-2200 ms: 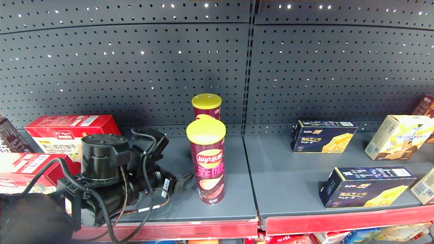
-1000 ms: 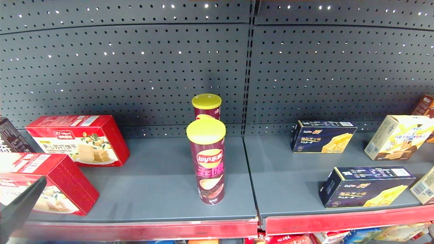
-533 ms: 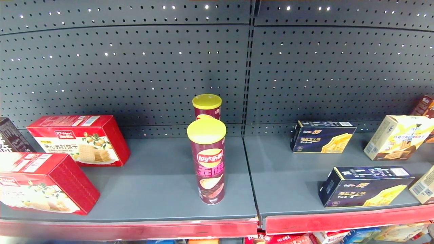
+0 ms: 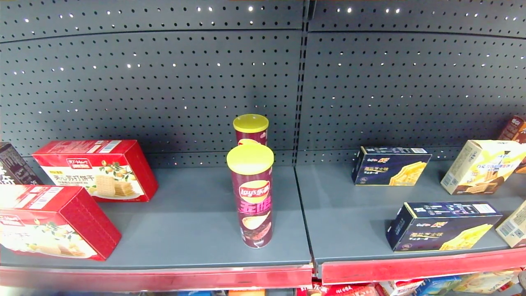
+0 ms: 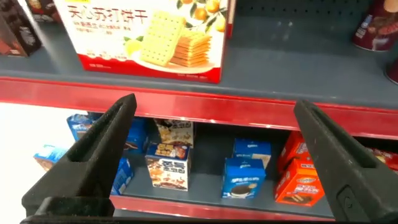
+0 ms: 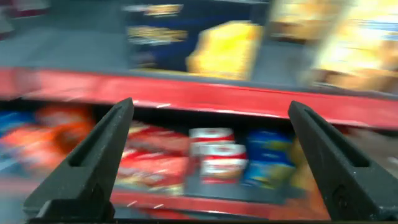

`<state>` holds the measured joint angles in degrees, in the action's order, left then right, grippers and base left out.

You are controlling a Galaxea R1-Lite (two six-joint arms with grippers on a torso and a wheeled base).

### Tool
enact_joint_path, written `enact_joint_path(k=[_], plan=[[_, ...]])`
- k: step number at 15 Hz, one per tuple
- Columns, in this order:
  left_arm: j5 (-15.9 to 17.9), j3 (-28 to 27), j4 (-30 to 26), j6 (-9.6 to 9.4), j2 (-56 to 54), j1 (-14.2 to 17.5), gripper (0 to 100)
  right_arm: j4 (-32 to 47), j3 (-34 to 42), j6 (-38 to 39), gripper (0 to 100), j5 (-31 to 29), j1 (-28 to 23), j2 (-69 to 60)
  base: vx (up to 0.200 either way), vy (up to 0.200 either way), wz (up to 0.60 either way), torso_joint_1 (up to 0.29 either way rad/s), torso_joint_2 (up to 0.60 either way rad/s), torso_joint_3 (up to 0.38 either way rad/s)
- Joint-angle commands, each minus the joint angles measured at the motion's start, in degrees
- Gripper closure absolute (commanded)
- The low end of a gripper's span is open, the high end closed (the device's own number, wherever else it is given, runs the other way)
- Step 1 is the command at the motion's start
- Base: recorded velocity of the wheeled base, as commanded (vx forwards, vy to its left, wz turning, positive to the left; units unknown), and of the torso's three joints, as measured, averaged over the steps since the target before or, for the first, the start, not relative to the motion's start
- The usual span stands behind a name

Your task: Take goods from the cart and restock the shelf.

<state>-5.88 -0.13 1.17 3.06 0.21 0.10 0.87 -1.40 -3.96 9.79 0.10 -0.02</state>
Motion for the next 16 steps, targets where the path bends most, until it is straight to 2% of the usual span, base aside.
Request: enact_joint_path(k=[1,2,3,4,6,7,8,10,12,16], plan=[[0.1,0.0,0.0,-0.07,0.2,0.0,0,1.2,-0.8,1.8,0,-0.5,-0.2,1.0,0.0,0.0,0.0,0.0,0.0,0.0],[0.0,0.0,0.0,-0.07,0.2,0.0,0,1.2,-0.9,1.9,0,-7.1,-0.4,1.2,0.0,0.0,0.0,0.0,0.0,0.0],[0.0,0.0,0.0,-0.07,0.2,0.0,0,1.2,-1.0,1.8,0,-16.6,-0.3,1.1,0.0,0.0,0.0,0.0,0.0,0.0],[-0.1,0.0,0.0,-0.07,0.2,0.0,0,1.2,-1.0,1.8,0,-19.4,-0.1,0.4,0.0,0.0,0.0,0.0,0.0,0.0],[0.1,0.0,-0.1,-0.07,0.2,0.0,0,0.9,-0.9,4.0,0,-15.7,-0.1,0.0,0.0,0.0,0.0,0.0,0.0,0.0],[0.3,0.0,-0.1,0.02,0.2,-0.1,0,1.3,-1.1,4.1,0,-10.1,-0.1,0.0,0.0,0.0,0.0,0.0,0.0,0.0],[0.3,0.0,-0.1,0.02,0.2,-0.1,0,1.5,-1.1,4.1,0,-9.3,-0.2,0.2,0.0,0.0,0.0,0.0,0.0,0.0],[0.3,0.0,-0.1,0.02,0.2,-0.1,0,1.2,-0.9,4.0,0,-16.2,-0.4,1.0,0.0,0.0,0.0,0.0,0.0,0.0],[0.3,0.0,-0.1,0.02,0.2,-0.1,0,0.8,-0.8,4.3,0,-18.3,-0.1,0.0,0.0,0.0,0.0,0.0,0.0,0.0],[1.4,0.0,-1.0,-1.04,0.2,-0.1,0,0.6,-0.6,3.6,0,-12.8,-0.1,0.0,0.0,0.0,0.0,0.0,0.0,0.0]])
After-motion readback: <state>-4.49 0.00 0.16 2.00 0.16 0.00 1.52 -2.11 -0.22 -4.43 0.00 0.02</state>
